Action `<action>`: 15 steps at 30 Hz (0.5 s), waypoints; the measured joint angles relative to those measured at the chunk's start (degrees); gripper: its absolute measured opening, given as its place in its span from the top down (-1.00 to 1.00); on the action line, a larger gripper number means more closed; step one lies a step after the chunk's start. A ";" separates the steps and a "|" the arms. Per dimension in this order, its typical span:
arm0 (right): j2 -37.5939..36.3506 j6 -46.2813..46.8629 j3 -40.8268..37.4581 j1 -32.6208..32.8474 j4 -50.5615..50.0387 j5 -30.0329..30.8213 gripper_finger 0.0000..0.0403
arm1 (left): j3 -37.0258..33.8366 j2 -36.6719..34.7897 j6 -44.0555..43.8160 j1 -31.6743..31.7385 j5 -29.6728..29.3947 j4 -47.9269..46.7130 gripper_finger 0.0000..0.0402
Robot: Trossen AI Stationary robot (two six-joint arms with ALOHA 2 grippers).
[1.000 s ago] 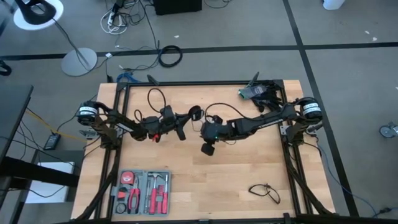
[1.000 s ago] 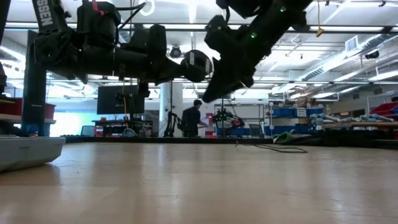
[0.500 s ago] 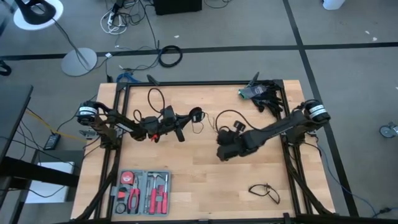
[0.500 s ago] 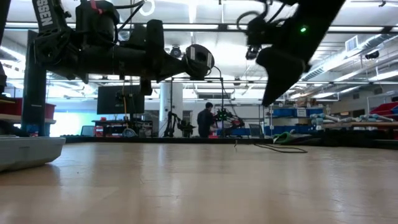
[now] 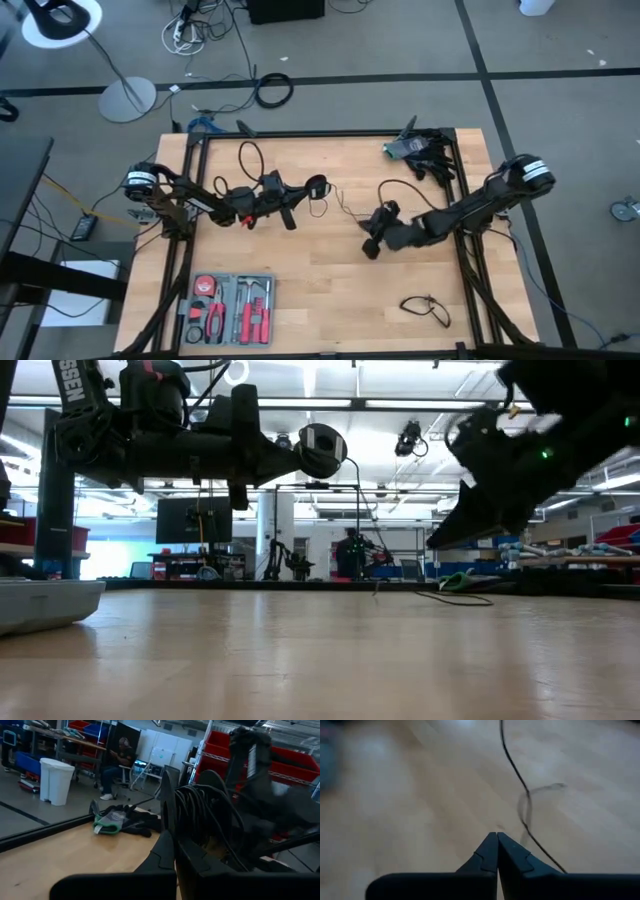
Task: Coil cords
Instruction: Coil the black wire onto the spool
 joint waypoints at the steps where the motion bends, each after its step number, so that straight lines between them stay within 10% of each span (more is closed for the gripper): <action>1: -0.59 -2.70 -3.02 -1.72 7.81 -3.25 0.98 | 0.00 0.00 0.00 0.00 0.02 0.02 1.00; 7: -1.70 -11.71 -13.93 -11.31 40.04 -12.97 0.99 | 0.00 0.00 0.00 0.00 0.02 0.21 1.00; 15: -1.42 -17.40 -10.15 -14.31 41.03 -14.04 0.77 | 0.00 0.00 0.22 0.00 0.92 0.05 1.00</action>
